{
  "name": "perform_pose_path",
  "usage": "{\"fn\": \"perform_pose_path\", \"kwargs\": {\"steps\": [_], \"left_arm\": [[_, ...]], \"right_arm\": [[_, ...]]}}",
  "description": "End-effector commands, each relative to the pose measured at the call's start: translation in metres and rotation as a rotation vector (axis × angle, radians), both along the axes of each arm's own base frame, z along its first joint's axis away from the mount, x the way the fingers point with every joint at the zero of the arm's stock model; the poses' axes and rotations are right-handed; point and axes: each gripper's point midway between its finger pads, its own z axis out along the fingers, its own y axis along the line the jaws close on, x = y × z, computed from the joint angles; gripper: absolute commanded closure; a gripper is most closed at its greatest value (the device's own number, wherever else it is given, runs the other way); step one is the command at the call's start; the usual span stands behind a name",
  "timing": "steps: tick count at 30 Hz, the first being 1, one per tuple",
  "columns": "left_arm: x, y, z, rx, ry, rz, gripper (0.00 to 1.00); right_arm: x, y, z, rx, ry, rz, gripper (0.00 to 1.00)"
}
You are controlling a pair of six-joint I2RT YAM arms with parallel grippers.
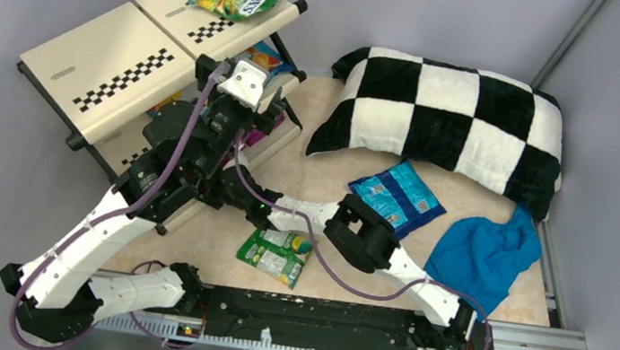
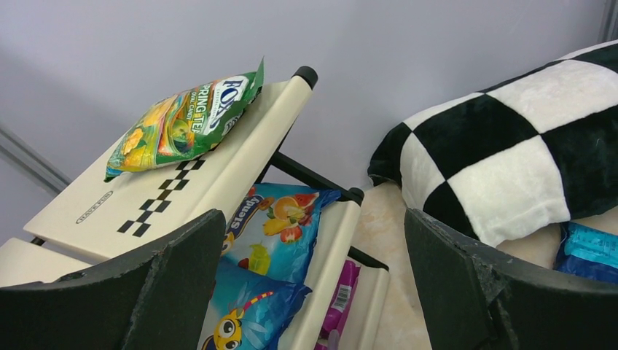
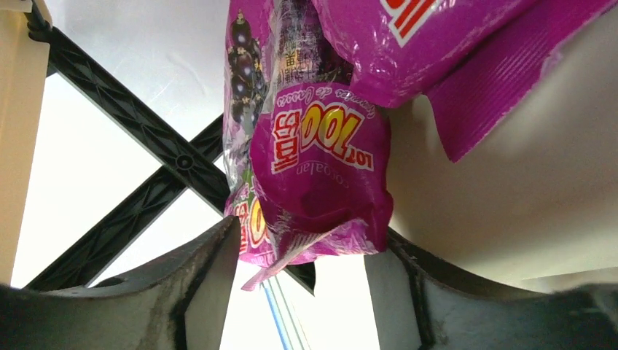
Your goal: Place and organize the candy bags onto the shelf
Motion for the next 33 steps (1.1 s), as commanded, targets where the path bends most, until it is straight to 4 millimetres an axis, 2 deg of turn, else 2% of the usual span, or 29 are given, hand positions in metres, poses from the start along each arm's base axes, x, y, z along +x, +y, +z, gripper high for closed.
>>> {"fn": "perform_pose_path", "kwargs": {"steps": [1, 4, 9, 14, 22, 27, 33], "left_arm": [[0.001, -0.001, 0.010, -0.046, -0.022, -0.013, 0.01], [0.002, -0.001, 0.008, -0.043, -0.022, -0.008, 0.01], [0.005, -0.002, 0.006, -0.039, -0.017, -0.005, 0.01], [0.008, -0.003, 0.003, -0.037, -0.009, -0.006, 0.01], [0.010, -0.002, 0.002, -0.043, -0.006, 0.003, 0.01], [0.009, -0.002, 0.002, -0.059, -0.010, -0.003, 0.01], [0.009, -0.009, 0.003, -0.090, -0.005, -0.029, 0.01]], "right_arm": [[0.009, 0.013, 0.064, 0.145, -0.087, -0.032, 0.45], [0.014, 0.028, 0.061, 0.170, -0.070, -0.037, 0.56], [0.021, 0.032, 0.056, 0.173, -0.059, -0.080, 0.61], [0.019, 0.016, 0.052, 0.129, -0.077, -0.093, 0.46], [0.001, -0.005, 0.075, 0.079, -0.149, 0.004, 0.24], [-0.011, -0.034, 0.085, 0.048, -0.211, 0.053, 0.18], [-0.011, -0.097, 0.091, 0.026, -0.329, 0.074, 0.14]]}}
